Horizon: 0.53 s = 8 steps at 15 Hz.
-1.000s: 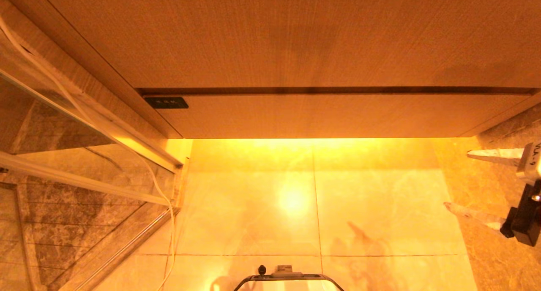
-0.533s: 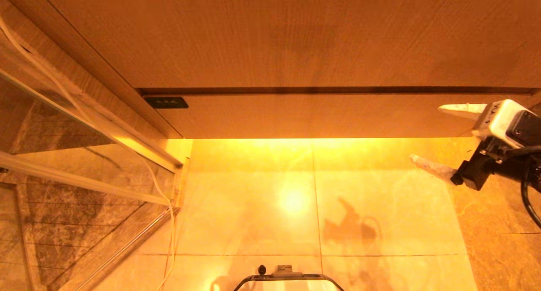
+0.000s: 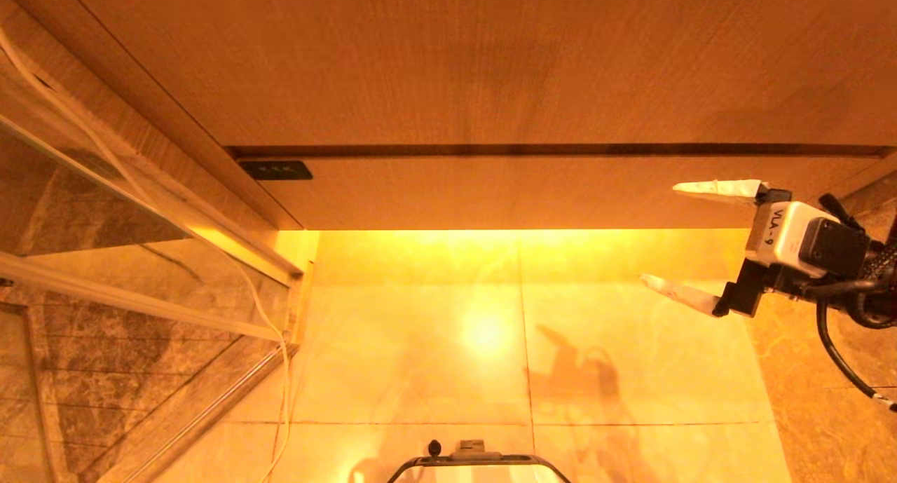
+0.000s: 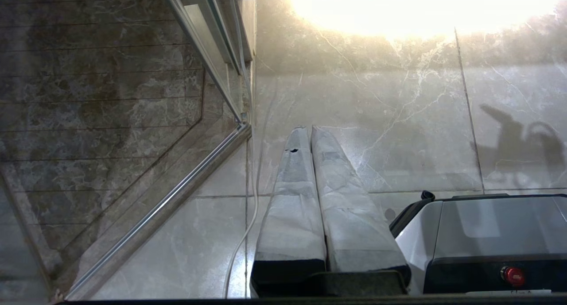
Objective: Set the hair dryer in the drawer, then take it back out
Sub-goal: Pull open the drawer
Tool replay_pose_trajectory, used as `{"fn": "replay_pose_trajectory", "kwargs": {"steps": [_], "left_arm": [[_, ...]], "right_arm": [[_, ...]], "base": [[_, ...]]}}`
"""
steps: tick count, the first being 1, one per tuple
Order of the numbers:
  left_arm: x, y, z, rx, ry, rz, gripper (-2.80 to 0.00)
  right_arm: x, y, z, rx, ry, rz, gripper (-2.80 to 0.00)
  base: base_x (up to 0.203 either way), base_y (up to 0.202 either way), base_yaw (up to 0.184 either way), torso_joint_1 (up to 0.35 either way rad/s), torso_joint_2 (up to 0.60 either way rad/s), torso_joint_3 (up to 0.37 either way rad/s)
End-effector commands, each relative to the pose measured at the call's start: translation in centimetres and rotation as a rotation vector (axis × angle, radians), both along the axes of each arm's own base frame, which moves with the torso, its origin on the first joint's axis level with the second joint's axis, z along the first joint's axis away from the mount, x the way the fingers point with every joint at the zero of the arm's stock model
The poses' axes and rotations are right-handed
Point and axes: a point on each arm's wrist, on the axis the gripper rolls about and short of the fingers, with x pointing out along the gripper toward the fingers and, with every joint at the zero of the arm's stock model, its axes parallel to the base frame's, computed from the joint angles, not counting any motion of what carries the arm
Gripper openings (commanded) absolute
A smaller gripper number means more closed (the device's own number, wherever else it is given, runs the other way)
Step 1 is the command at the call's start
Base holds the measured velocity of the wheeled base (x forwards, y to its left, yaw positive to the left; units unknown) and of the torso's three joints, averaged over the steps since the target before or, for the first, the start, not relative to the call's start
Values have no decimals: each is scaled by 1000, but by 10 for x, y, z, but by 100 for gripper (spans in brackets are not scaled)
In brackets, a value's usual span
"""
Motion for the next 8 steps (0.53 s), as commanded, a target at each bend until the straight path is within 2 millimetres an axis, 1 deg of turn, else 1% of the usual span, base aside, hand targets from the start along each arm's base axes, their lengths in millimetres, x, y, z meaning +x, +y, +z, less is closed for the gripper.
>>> {"fn": "replay_pose_trajectory", "kwargs": {"steps": [1, 3, 5, 6, 8], "left_arm": [[0, 0, 0, 0, 1, 0, -280], [0, 0, 0, 0, 1, 0, -280], [0, 0, -1, 0, 2, 0, -280], [0, 0, 0, 0, 1, 0, -280], [0, 0, 0, 0, 1, 0, -280]], "right_arm": [[7, 2, -8, -42, -2, 15, 0], [16, 4, -10, -110, -46, 26, 0], [19, 6, -11, -131, -66, 44, 0], [26, 10, -16, -165, -78, 64, 0], [40, 13, -20, -232, -123, 81, 0]], "base": [[0, 0, 0, 0, 0, 0], [0, 0, 0, 0, 0, 0], [0, 0, 0, 0, 0, 0], [0, 0, 0, 0, 0, 0], [0, 0, 0, 0, 0, 0]]}}
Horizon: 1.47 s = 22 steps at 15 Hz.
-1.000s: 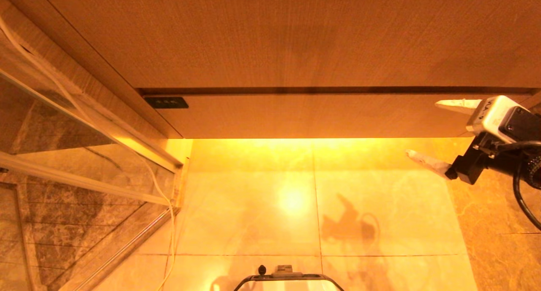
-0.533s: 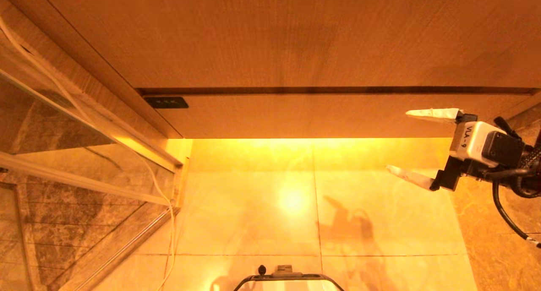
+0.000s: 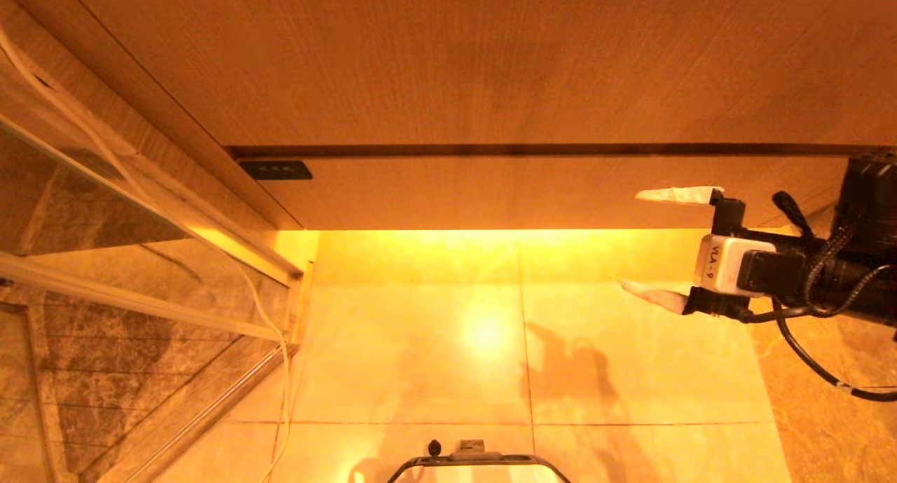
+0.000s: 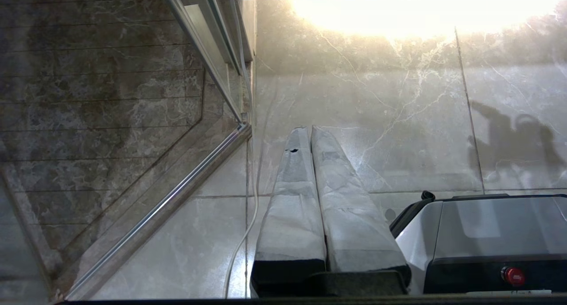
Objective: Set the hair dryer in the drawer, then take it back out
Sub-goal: Pull open the drawer
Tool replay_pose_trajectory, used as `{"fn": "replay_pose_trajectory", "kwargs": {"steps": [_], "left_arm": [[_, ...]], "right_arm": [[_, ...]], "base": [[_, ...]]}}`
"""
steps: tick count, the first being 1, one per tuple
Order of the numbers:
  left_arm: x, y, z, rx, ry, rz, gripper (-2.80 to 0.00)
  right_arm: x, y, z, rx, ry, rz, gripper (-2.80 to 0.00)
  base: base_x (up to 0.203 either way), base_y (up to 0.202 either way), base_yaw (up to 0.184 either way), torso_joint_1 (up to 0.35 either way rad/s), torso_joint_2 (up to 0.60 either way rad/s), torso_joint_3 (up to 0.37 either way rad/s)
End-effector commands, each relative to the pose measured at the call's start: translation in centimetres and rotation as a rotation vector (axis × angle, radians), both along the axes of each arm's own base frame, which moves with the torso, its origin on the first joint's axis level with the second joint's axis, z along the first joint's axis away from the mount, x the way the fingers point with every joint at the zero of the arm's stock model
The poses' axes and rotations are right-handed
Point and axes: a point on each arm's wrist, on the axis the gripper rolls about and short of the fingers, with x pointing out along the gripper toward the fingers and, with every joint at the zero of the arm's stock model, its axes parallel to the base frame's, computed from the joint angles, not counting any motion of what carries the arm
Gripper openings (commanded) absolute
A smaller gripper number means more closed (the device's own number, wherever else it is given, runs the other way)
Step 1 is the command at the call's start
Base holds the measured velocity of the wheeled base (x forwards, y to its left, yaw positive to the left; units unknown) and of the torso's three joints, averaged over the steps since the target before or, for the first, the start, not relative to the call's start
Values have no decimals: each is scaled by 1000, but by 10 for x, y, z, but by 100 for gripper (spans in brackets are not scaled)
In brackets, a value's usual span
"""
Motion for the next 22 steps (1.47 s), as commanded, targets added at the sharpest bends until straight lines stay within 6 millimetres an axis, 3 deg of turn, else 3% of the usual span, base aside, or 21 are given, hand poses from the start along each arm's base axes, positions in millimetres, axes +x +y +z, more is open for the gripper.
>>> {"fn": "replay_pose_trajectory", "kwargs": {"steps": [1, 3, 6, 9, 15, 17, 22], "left_arm": [[0, 0, 0, 0, 1, 0, -280], [0, 0, 0, 0, 1, 0, -280], [0, 0, 0, 0, 1, 0, -280], [0, 0, 0, 0, 1, 0, -280], [0, 0, 0, 0, 1, 0, -280], [0, 0, 0, 0, 2, 0, -280], [0, 0, 0, 0, 1, 0, -280]], "right_arm": [[18, 4, -9, -43, -2, 12, 0], [34, 7, -10, -53, 7, 2, 0], [29, 5, -15, -71, 165, -28, 0], [-3, -8, -2, -100, 209, -211, 0], [-50, -47, 2, -123, 189, -568, 0], [-68, -57, 4, -116, 167, -625, 0], [-88, -68, -3, -112, 171, -693, 0]], "base": [[0, 0, 0, 0, 0, 0], [0, 0, 0, 0, 0, 0], [0, 0, 0, 0, 0, 0], [0, 0, 0, 0, 0, 0], [0, 0, 0, 0, 0, 0], [0, 0, 0, 0, 0, 0], [0, 0, 0, 0, 0, 0]]}}
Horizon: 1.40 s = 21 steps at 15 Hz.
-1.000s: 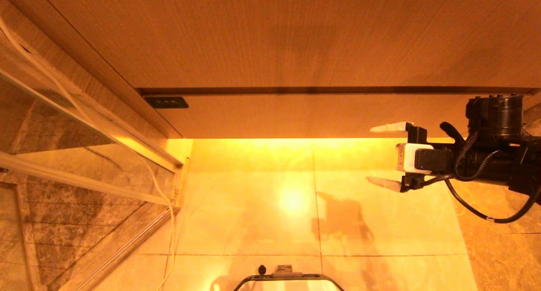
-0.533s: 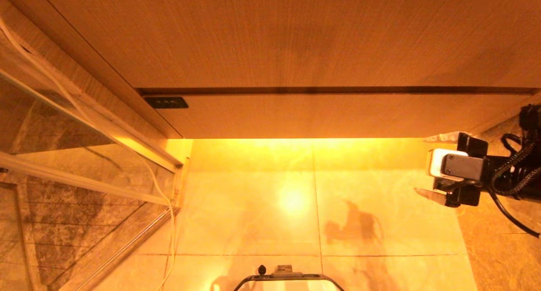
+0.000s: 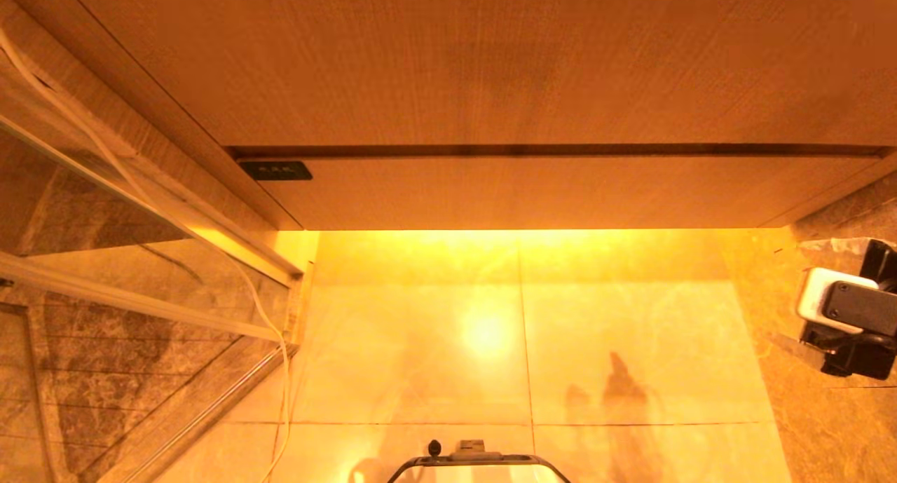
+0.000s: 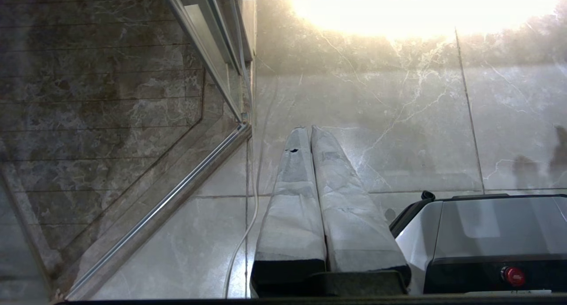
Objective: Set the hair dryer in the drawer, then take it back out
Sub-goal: Pull open the drawer
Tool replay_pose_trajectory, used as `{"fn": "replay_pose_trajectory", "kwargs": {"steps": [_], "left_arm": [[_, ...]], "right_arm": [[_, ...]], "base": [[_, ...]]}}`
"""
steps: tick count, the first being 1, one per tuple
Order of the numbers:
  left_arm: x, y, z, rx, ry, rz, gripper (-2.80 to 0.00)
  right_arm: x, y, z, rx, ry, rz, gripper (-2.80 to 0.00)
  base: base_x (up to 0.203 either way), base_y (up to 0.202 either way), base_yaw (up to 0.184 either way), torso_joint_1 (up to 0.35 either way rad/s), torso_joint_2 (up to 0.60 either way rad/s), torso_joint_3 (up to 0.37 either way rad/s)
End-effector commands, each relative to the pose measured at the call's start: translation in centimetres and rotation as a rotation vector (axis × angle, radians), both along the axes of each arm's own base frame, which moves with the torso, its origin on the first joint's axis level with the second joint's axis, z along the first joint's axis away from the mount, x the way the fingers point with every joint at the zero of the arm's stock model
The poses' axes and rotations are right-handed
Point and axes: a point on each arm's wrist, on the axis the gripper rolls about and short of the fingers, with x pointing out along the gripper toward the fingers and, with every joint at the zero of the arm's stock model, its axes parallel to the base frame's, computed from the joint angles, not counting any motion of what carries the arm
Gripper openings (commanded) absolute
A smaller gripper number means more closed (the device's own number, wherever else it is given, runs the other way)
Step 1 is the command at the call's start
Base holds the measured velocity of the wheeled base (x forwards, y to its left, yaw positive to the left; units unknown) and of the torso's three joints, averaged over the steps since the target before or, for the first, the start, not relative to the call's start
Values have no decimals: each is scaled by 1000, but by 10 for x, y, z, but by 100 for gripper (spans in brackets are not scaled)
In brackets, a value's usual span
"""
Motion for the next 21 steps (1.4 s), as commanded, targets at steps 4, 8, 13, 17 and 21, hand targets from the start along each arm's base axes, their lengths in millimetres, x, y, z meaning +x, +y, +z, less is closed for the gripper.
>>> {"fn": "replay_pose_trajectory", "kwargs": {"steps": [4, 8, 13, 17, 21], "left_arm": [[0, 0, 0, 0, 1, 0, -280], [0, 0, 0, 0, 1, 0, -280], [0, 0, 0, 0, 1, 0, -280], [0, 0, 0, 0, 1, 0, -280], [0, 0, 0, 0, 1, 0, -280]], "right_arm": [[-15, -4, 10, -10, -70, -23, 0], [-21, -3, 13, -15, -80, -21, 0], [-27, -3, 12, -9, -57, -22, 0], [-31, -3, 13, -10, -71, -21, 0], [-32, -3, 11, -8, -68, -21, 0]], "base": [[0, 0, 0, 0, 0, 0], [0, 0, 0, 0, 0, 0], [0, 0, 0, 0, 0, 0], [0, 0, 0, 0, 0, 0], [0, 0, 0, 0, 0, 0]]}}
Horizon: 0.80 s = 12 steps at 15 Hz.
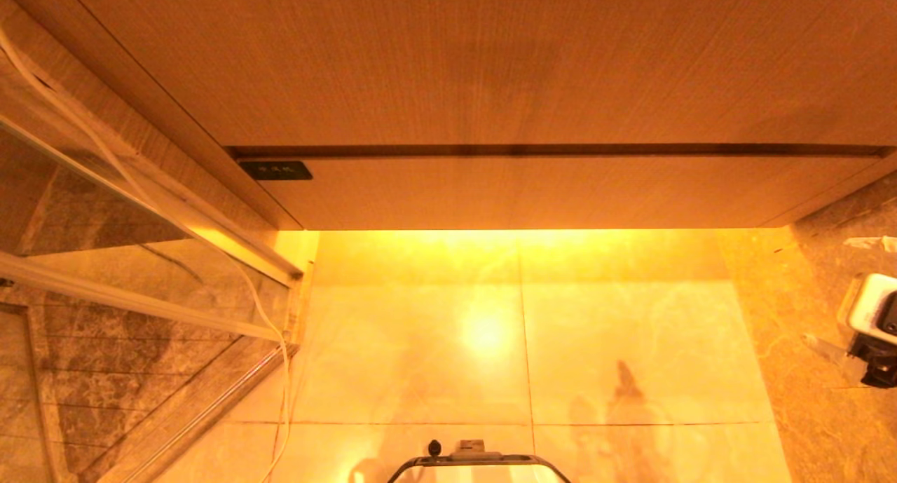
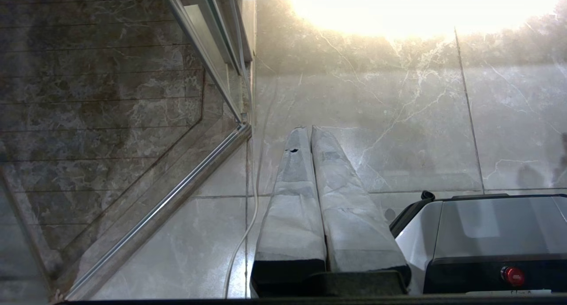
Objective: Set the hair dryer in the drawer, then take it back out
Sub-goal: Pull open the drawer
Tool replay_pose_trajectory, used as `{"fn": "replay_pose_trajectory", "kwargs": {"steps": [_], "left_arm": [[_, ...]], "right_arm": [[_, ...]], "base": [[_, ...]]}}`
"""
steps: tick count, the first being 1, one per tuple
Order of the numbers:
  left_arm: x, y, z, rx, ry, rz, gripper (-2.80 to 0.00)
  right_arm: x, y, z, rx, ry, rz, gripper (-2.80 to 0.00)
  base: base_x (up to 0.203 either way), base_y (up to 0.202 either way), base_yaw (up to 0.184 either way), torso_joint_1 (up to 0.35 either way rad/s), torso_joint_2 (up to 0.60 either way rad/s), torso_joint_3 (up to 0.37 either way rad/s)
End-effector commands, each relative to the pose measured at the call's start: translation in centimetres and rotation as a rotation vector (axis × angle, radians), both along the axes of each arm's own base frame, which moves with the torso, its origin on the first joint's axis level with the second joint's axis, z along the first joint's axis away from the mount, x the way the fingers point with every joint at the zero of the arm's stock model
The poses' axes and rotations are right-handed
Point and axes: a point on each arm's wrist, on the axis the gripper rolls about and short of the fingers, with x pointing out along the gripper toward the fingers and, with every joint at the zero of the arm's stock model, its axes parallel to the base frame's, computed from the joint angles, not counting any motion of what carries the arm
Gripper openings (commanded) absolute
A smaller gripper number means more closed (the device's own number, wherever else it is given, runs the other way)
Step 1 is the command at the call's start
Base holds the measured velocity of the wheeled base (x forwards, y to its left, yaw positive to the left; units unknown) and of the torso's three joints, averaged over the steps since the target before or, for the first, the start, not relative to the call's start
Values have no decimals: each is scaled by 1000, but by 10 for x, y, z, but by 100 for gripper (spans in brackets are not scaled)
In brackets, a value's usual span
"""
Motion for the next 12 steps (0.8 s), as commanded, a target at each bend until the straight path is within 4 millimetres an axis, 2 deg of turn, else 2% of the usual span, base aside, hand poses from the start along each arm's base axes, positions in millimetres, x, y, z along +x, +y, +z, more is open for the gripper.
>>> {"fn": "replay_pose_trajectory", "kwargs": {"steps": [1, 9, 12], "left_arm": [[0, 0, 0, 0, 1, 0, -280], [0, 0, 0, 0, 1, 0, -280], [0, 0, 0, 0, 1, 0, -280]], "right_arm": [[-2, 0, -1, -3, -2, -1, 0], [-3, 0, 2, 1, -14, -15, 0], [-11, 0, -4, -7, -6, -9, 0]], "base": [[0, 0, 0, 0, 0, 0], [0, 0, 0, 0, 0, 0], [0, 0, 0, 0, 0, 0]]}}
